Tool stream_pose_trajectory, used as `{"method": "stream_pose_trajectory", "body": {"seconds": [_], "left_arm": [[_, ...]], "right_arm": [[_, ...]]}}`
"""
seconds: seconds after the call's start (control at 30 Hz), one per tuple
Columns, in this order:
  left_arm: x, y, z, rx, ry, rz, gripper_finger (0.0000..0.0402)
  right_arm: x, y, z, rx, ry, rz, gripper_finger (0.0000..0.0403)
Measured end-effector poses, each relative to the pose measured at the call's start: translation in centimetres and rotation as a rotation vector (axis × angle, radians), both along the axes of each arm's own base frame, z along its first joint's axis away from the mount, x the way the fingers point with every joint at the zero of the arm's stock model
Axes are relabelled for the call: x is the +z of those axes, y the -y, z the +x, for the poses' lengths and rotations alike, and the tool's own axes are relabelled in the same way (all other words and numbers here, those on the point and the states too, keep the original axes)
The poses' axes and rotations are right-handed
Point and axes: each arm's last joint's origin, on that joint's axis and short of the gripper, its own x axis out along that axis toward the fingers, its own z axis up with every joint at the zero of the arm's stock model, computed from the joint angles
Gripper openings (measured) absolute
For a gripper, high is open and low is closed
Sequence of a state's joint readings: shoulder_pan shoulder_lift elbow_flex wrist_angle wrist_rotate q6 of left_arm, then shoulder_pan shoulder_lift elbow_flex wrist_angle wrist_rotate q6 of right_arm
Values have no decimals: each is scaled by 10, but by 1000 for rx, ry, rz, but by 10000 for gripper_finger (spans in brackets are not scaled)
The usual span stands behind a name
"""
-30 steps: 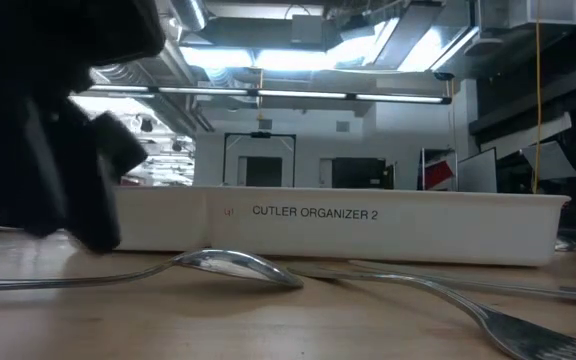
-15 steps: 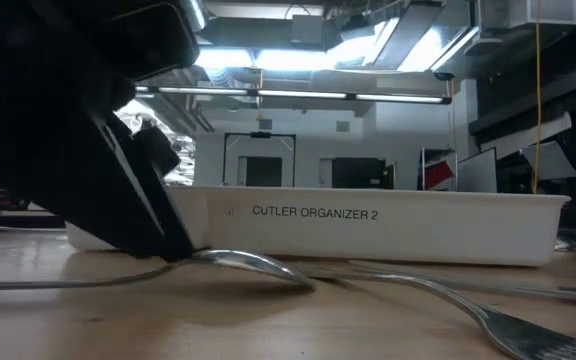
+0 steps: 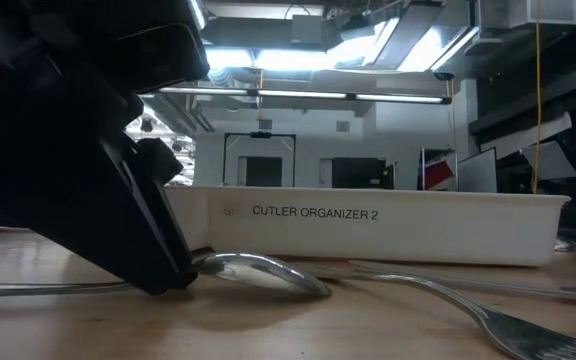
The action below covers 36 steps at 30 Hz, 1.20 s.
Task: Sort silverware
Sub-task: Put the spoon into the organizer tray
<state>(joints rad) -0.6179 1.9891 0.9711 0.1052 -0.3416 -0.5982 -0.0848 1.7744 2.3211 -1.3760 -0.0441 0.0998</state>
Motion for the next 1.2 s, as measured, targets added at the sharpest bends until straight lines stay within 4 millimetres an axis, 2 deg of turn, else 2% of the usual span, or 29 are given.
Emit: {"method": "stream_pose_trajectory", "body": {"seconds": [0.2,0.4,0.7,0.8,0.93,1.2], "left_arm": [[3,1,2,3,31,-28,14],[21,1,3,-42,84,-63,10],[84,-16,9,-41,283,-113,4],[106,-33,14,-38,353,-81,5],[120,-67,25,7,411,26,3],[127,-145,50,30,452,243,3]], "right_arm": [[5,-2,-14,16,-22,28,127],[14,-4,-39,-17,-44,66,127],[24,-15,-67,-53,-57,33,127],[27,-23,-70,-27,-46,22,127],[27,-37,-71,30,-46,20,127],[27,-64,-74,121,-44,-7,127]]}}
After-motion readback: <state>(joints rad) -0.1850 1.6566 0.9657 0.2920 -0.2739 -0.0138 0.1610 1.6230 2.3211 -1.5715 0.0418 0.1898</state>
